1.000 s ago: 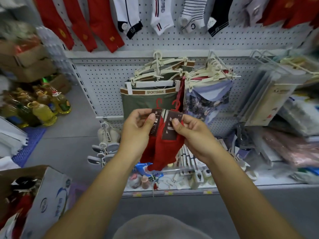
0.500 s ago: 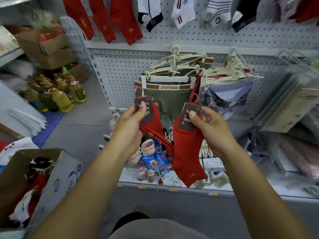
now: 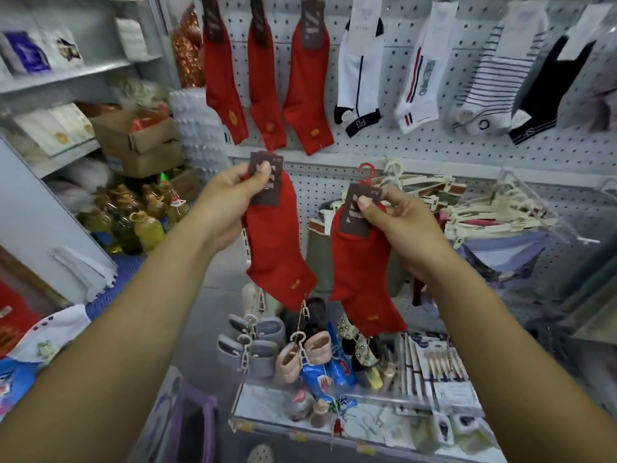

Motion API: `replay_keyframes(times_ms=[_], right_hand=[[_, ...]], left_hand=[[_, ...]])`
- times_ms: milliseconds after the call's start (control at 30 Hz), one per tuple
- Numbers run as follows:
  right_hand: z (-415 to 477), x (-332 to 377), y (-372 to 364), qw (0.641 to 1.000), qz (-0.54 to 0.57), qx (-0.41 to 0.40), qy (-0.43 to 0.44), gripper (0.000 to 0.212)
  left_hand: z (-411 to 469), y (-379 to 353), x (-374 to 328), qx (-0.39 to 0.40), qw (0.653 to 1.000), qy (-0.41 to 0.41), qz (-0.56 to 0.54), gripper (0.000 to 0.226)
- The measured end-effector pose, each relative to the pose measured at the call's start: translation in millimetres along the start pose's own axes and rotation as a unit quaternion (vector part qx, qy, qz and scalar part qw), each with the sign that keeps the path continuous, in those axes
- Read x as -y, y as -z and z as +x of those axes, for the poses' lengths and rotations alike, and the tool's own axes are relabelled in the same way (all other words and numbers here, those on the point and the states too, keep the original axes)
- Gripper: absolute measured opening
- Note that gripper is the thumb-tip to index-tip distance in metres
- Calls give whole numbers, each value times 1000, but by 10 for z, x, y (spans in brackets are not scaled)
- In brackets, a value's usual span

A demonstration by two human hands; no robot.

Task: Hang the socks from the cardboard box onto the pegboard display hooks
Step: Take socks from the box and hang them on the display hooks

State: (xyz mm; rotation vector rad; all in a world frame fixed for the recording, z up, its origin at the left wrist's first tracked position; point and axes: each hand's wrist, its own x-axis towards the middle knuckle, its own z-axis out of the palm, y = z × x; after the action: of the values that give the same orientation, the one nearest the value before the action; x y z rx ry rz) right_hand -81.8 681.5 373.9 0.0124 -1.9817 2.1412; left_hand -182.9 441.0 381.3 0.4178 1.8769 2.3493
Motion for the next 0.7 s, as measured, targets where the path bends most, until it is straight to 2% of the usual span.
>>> replay_keyframes(times_ms=[200, 333, 533, 700], right_hand=[[677, 107, -513, 999, 30, 14, 32, 17], [1054, 133, -752, 997, 71, 16, 23, 22], [1506, 223, -1012, 994, 104, -21, 42, 16], [1721, 377, -1080, 990, 130, -30, 37, 21]], left_hand=[[696, 445, -351, 42, 997, -55, 31, 25], [1075, 684, -470, 48, 995, -75, 40, 15], [1490, 964, -568, 70, 993, -71, 62, 17], [1683, 1013, -359, 72, 995, -51, 50, 14]])
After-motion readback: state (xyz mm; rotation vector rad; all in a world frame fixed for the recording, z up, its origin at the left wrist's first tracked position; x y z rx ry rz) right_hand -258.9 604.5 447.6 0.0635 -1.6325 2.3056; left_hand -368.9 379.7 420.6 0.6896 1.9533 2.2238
